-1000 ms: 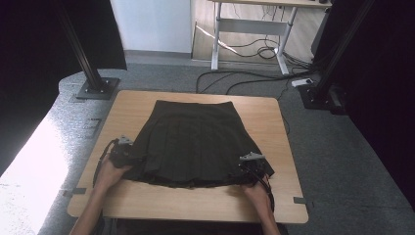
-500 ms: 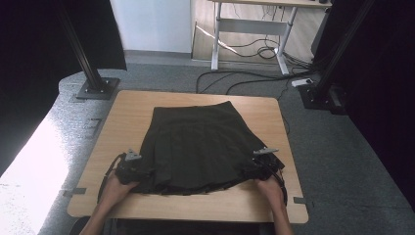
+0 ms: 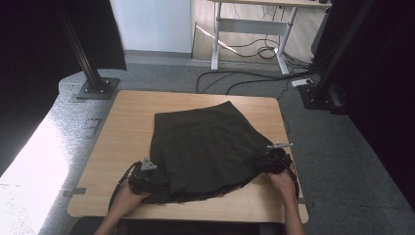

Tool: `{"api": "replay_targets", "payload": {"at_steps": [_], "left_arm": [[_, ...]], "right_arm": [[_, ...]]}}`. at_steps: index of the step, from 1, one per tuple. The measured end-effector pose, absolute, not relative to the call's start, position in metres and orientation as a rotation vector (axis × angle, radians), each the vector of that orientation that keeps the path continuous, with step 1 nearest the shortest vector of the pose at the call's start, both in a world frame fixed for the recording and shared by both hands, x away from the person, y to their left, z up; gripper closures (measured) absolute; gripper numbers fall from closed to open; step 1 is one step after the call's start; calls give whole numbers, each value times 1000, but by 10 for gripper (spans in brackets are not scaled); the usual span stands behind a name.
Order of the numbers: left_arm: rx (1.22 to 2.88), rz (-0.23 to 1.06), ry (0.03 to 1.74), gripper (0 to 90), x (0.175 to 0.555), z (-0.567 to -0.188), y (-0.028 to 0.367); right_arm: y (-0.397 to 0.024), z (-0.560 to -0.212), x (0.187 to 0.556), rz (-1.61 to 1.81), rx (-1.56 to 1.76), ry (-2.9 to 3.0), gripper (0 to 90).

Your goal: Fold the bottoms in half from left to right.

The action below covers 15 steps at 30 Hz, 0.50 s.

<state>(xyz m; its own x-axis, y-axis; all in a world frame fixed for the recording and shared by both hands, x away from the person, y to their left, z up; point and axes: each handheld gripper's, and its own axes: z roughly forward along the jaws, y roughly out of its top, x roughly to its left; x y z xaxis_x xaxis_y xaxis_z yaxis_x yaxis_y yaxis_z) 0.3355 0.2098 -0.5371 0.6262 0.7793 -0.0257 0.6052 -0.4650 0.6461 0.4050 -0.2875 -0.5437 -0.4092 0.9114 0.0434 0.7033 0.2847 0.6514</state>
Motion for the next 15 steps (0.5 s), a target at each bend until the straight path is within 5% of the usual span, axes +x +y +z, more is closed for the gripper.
{"api": "replay_targets", "payload": {"at_steps": [15], "left_arm": [[2182,411,1118,88,391,-510,258]], "right_arm": [[-259,-503,355,952,1273,2279,33]]}}
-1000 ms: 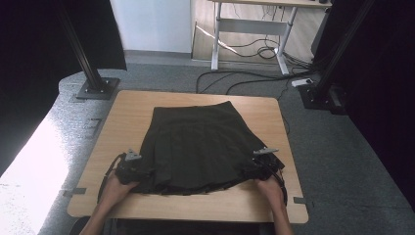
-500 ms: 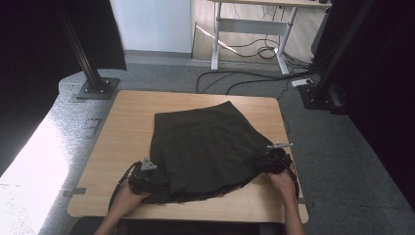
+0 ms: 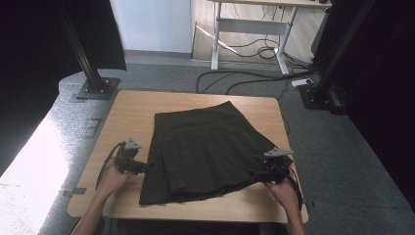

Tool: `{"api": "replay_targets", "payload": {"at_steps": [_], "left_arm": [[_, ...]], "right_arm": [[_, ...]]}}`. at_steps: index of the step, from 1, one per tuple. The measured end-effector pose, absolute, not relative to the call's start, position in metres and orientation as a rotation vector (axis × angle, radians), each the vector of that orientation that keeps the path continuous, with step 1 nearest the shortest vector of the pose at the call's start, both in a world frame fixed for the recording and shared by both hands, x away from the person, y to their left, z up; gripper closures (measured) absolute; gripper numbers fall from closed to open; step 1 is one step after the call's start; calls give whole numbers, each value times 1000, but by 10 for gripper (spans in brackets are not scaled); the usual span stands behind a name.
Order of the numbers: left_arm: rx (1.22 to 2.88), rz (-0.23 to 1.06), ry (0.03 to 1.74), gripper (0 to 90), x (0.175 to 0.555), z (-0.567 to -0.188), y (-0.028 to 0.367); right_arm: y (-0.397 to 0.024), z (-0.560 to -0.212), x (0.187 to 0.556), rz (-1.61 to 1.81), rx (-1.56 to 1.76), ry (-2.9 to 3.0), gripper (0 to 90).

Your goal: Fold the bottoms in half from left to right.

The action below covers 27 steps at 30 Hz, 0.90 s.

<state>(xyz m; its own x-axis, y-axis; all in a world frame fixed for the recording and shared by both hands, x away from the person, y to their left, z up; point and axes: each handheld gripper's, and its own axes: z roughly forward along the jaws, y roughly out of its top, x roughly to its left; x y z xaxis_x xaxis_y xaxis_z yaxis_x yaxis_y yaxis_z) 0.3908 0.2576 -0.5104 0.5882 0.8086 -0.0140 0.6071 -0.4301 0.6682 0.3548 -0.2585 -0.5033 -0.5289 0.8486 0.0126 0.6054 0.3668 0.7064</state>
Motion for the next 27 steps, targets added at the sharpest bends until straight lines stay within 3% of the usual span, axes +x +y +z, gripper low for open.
{"api": "replay_targets", "payload": {"at_steps": [8,19,27], "left_arm": [[2138,394,1119,86,415,-508,260],[2134,430,1103,0,438,-498,255],[2111,444,1053,36,461,-500,253]], "right_arm": [[-229,-485,344,1008,1166,2326,3],[-179,-483,347,1022,1017,2432,0],[-136,-488,347,1068,903,2526,0]]}}
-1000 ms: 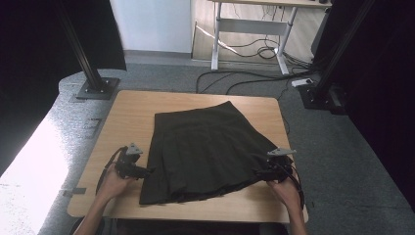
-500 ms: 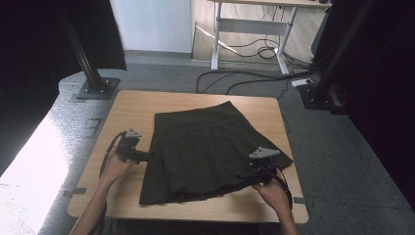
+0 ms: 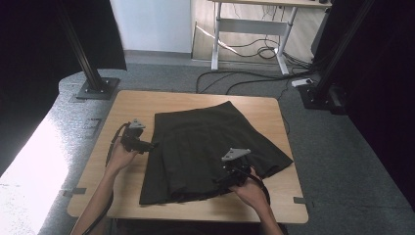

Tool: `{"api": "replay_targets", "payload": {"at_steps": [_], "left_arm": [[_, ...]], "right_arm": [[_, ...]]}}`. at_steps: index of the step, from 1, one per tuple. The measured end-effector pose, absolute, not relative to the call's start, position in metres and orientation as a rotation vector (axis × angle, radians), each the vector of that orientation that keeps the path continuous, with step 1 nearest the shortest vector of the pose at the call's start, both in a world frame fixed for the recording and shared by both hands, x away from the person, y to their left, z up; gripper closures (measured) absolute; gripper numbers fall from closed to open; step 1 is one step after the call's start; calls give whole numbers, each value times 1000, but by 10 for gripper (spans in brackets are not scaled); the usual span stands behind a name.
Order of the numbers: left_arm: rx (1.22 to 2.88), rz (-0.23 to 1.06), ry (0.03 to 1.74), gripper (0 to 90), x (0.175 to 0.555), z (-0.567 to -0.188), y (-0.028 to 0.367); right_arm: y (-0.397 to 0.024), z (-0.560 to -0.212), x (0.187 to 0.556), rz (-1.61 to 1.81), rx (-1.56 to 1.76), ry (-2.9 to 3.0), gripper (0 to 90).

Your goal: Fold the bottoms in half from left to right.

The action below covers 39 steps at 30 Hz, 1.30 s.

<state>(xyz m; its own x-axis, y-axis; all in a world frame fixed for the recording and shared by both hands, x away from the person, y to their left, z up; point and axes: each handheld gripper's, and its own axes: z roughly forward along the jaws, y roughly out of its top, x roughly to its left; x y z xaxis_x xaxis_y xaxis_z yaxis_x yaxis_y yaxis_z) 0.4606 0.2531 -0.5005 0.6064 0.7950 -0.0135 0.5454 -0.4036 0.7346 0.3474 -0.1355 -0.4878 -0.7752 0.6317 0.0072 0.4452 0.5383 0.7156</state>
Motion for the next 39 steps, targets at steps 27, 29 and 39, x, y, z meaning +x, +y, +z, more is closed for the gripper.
{"api": "replay_targets", "payload": {"at_steps": [27,29,39], "left_arm": [[2158,401,1135,41,527,-511,230],[2174,405,1147,41,533,-518,230],[2164,376,1212,43,548,-541,228]], "right_arm": [[18,-497,327,1151,459,2847,0],[35,-505,325,1128,422,2880,0],[60,-538,327,998,415,2910,0]]}}
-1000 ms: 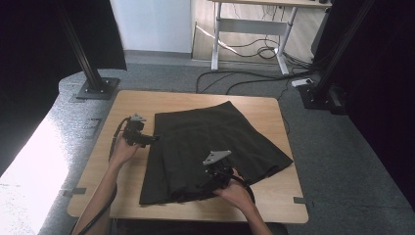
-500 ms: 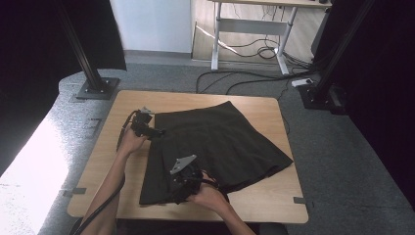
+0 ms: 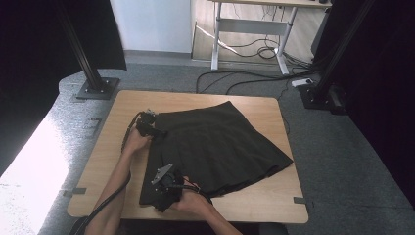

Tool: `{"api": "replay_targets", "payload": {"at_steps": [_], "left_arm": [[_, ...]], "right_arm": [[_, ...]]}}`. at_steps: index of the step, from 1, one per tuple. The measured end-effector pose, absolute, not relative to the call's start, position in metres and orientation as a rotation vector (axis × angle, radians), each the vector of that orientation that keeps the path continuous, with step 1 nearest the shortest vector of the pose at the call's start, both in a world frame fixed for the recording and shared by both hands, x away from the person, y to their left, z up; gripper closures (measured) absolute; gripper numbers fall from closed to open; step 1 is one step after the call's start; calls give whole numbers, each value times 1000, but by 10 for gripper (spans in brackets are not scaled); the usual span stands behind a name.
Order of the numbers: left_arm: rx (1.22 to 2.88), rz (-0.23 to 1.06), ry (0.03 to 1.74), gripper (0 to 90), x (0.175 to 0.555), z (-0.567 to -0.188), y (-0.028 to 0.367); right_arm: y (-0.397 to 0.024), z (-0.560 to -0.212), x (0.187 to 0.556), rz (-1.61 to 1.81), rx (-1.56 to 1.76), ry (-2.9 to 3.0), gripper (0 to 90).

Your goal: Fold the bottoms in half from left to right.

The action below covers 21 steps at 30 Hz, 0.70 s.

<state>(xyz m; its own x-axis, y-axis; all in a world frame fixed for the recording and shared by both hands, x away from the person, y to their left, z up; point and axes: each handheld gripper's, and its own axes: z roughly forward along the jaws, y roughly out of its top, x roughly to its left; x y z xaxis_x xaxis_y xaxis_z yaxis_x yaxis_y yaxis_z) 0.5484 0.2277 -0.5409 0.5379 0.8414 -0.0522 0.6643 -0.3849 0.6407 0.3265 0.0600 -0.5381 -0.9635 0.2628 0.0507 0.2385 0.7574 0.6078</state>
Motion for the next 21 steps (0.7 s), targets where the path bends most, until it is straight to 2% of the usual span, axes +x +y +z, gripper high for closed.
{"api": "replay_targets", "payload": {"at_steps": [9,13,14,15,16,17,18,19,20,21], "left_arm": [[2144,392,1242,0,551,-544,233],[2142,402,1230,0,552,-545,230],[2139,413,1217,15,552,-546,230],[2139,413,1217,38,552,-546,230],[2146,412,1191,66,551,-544,229],[2146,412,1191,105,551,-544,229],[2162,400,1167,153,550,-542,228],[2169,396,1163,189,550,-541,227],[2173,390,1159,219,550,-540,227],[2173,390,1159,250,550,-540,227]], "right_arm": [[66,-542,328,945,407,2851,0],[69,-540,326,921,453,2851,35],[70,-537,327,918,451,2851,114],[70,-537,327,918,451,2851,114],[70,-535,329,920,454,2848,200],[70,-535,329,920,454,2848,200],[69,-533,331,933,458,2838,325],[68,-532,331,942,457,2827,378],[68,-531,331,943,463,2823,426],[68,-531,331,943,463,2823,426]]}}
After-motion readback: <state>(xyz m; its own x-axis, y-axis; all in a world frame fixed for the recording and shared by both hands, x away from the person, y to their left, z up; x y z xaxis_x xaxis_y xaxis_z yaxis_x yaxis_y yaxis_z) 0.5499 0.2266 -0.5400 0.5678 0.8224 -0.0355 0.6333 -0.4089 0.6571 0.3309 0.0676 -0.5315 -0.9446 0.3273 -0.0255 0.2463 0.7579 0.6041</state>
